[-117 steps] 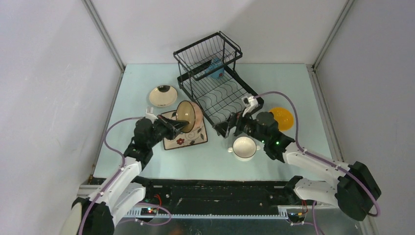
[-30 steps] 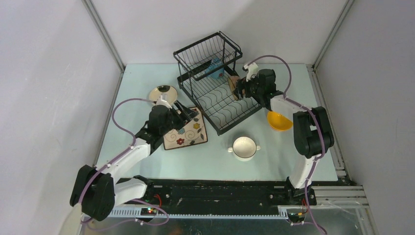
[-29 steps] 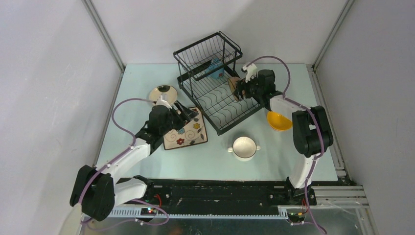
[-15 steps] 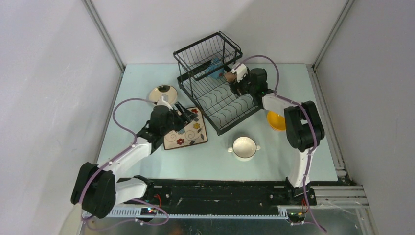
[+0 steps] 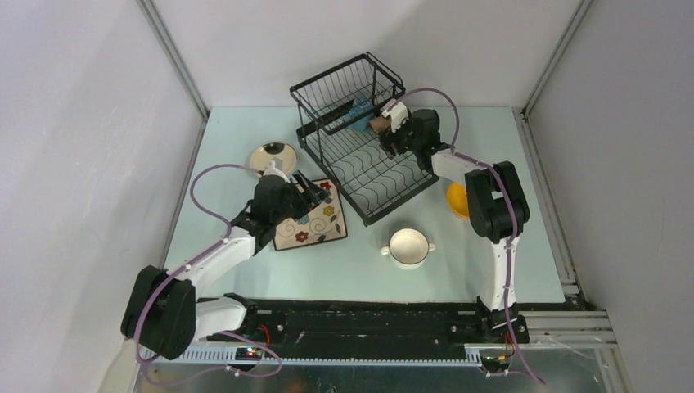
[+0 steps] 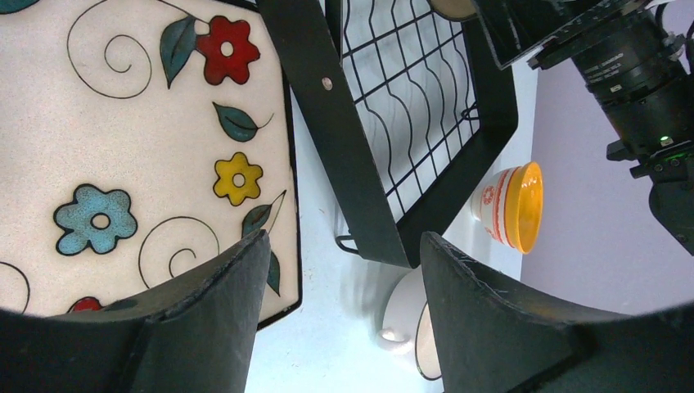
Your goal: Load the mixed dishes into the dish rack
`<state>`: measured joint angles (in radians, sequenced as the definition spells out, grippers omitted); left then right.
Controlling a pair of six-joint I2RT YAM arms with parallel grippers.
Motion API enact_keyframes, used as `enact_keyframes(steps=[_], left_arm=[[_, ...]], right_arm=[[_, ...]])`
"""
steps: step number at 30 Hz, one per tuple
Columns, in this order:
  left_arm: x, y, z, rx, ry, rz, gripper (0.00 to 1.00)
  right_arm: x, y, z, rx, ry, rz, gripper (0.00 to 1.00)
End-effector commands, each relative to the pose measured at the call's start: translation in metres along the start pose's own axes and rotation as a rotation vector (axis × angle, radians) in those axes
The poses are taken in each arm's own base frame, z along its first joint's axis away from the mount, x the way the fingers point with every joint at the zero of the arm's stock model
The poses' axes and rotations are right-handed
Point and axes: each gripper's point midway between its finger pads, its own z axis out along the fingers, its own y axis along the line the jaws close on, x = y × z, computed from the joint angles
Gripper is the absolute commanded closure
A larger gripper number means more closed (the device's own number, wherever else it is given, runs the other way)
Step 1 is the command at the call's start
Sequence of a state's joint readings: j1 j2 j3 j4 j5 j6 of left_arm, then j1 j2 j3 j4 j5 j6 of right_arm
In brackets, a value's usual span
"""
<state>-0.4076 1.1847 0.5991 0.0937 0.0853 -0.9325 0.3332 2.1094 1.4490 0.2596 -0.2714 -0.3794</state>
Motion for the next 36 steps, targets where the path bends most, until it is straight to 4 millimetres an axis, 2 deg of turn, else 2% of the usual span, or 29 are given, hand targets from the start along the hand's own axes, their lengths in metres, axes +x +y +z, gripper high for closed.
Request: enact_keyframes(steps=[1, 2, 3, 4, 5, 6, 8, 15, 20, 21, 22, 24, 25, 26, 27, 30, 34, 35, 36], left_arm=[[-0.013, -0.017, -0.001, 0.033, -0.031, 0.032, 0.29], [-0.013, -0.018, -0.001, 0.034, -0.03, 0.032, 0.29], [-0.013, -0.017, -0.001, 0.033, -0.029, 0.032, 0.29], [-0.013, -0.018, -0.002, 0.034, -0.03, 0.033, 0.29], [-0.013, -0.017, -0.002, 0.032, -0.03, 0.033, 0.29], [-0.013, -0.018, -0.003, 0.033, -0.032, 0.033, 0.29], [-0.013, -0.017, -0.005, 0.033, -0.035, 0.033, 0.29], [-0.014, -0.014, -0.01, 0.026, -0.049, 0.033, 0.29], [-0.023, -0.005, -0.019, -0.026, -0.1, 0.058, 0.29], [-0.027, -0.005, -0.022, -0.03, -0.121, 0.071, 0.28], [-0.027, 0.005, -0.023, -0.073, -0.128, 0.077, 0.28], [-0.031, 0.014, -0.029, -0.113, -0.148, 0.104, 0.28], [-0.033, 0.016, -0.031, -0.124, -0.157, 0.119, 0.28], [-0.035, 0.025, -0.034, -0.17, -0.168, 0.124, 0.28], [-0.037, 0.029, -0.037, -0.194, -0.18, 0.128, 0.27], [-0.041, 0.058, -0.045, -0.3, -0.203, 0.095, 0.27], [-0.038, 0.094, -0.043, -0.245, -0.212, -0.084, 0.27], [-0.039, 0.097, -0.043, -0.227, -0.219, -0.115, 0.27], [-0.038, 0.112, -0.046, -0.257, -0.23, -0.139, 0.27]], right_arm=[[-0.046, -0.034, -0.009, -0.015, -0.154, 0.161, 0.82], [-0.047, -0.035, -0.01, -0.027, -0.163, 0.229, 0.66], [-0.046, -0.038, -0.015, -0.041, -0.17, 0.278, 0.58], [-0.045, -0.042, -0.017, -0.039, -0.177, 0.285, 0.44], [-0.043, -0.04, -0.021, -0.043, -0.177, 0.282, 0.39], [-0.047, -0.043, -0.023, -0.023, -0.186, 0.273, 0.18], [-0.048, -0.044, -0.028, 0.002, -0.181, 0.273, 0.03], [-0.061, -0.041, -0.041, 0.008, -0.192, 0.276, 0.01], [-0.075, -0.033, -0.066, 0.061, -0.207, 0.308, 0.0], [-0.084, -0.034, -0.073, 0.107, -0.213, 0.315, 0.0], [-0.076, -0.03, -0.077, 0.135, -0.183, 0.366, 0.0], [-0.083, -0.032, -0.091, 0.213, -0.171, 0.485, 0.0], [-0.08, -0.029, -0.101, 0.224, -0.13, 0.533, 0.01], [-0.069, -0.02, -0.107, 0.221, -0.071, 0.619, 0.0], [-0.075, -0.02, -0.118, 0.231, -0.076, 0.648, 0.0], [-0.048, -0.002, -0.142, 0.275, 0.039, 0.771, 0.01], [-0.017, 0.02, -0.183, 0.358, 0.163, 0.803, 0.0], [-0.01, 0.031, -0.197, 0.346, 0.168, 0.799, 0.0], [-0.007, 0.037, -0.203, 0.334, 0.166, 0.797, 0.0]])
